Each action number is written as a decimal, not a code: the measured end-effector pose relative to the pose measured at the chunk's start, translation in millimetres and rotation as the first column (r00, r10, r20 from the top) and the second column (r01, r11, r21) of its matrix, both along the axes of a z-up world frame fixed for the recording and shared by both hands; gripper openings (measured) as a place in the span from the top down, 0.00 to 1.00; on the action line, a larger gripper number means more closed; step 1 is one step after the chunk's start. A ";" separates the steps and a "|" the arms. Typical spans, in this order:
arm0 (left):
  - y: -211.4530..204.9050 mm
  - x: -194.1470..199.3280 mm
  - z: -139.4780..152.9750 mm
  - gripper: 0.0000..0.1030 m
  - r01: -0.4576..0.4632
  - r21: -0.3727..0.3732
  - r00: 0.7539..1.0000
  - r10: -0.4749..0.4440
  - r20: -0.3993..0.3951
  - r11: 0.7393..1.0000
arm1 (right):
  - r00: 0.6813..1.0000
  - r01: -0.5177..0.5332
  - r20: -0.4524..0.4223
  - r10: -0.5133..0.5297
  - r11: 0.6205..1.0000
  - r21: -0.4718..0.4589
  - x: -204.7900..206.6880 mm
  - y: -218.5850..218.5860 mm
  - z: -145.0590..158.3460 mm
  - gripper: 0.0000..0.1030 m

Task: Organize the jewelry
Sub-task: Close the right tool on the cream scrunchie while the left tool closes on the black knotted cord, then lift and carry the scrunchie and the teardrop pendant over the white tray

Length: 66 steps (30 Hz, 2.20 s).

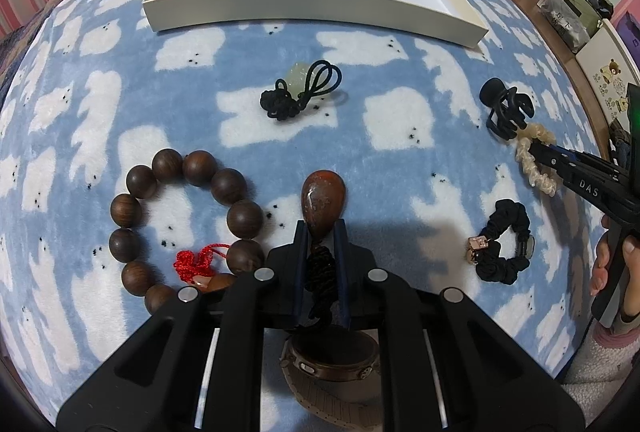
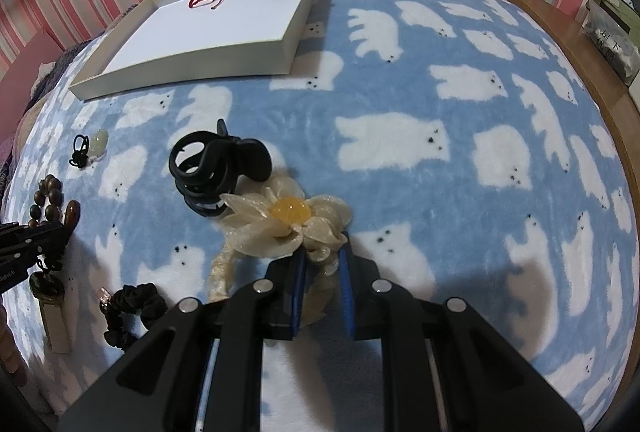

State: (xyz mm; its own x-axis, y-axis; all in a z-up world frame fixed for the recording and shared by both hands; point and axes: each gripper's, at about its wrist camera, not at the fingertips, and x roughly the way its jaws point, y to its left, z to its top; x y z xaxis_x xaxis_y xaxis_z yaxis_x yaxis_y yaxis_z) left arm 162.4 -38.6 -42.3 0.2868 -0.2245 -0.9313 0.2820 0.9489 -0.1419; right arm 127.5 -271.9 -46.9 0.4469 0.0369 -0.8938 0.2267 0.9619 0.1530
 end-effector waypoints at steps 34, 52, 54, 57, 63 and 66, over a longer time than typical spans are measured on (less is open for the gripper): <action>-11.6 23.8 62.2 0.90 0.029 0.027 0.983 -0.034 0.181 0.999 | 0.985 0.054 0.167 -0.048 0.998 -0.036 13.5 -18.3 53.3 0.88; -7.9 218.4 102.9 0.90 -0.048 0.047 0.969 0.035 0.245 0.998 | 0.976 0.014 0.217 -0.006 0.999 -0.037 205.6 8.7 90.7 0.88; -7.7 245.2 95.9 0.90 -0.057 0.047 0.972 0.045 0.232 0.997 | 0.979 0.014 0.203 -0.011 1.000 -0.016 233.1 12.1 85.5 0.88; -7.1 278.4 84.5 0.90 -0.065 0.055 0.975 0.052 0.216 0.996 | 0.985 0.023 0.173 -0.021 1.000 -0.007 268.0 16.7 75.3 0.88; -12.1 322.8 62.8 0.90 -0.051 0.068 0.974 0.035 0.224 0.996 | 0.993 0.025 0.115 -0.022 0.999 -0.029 325.5 31.4 44.7 0.88; -14.2 339.8 49.5 0.90 -0.050 0.114 0.974 0.024 0.225 0.992 | 0.995 0.023 0.099 -0.014 0.996 -0.090 340.6 39.5 37.3 0.88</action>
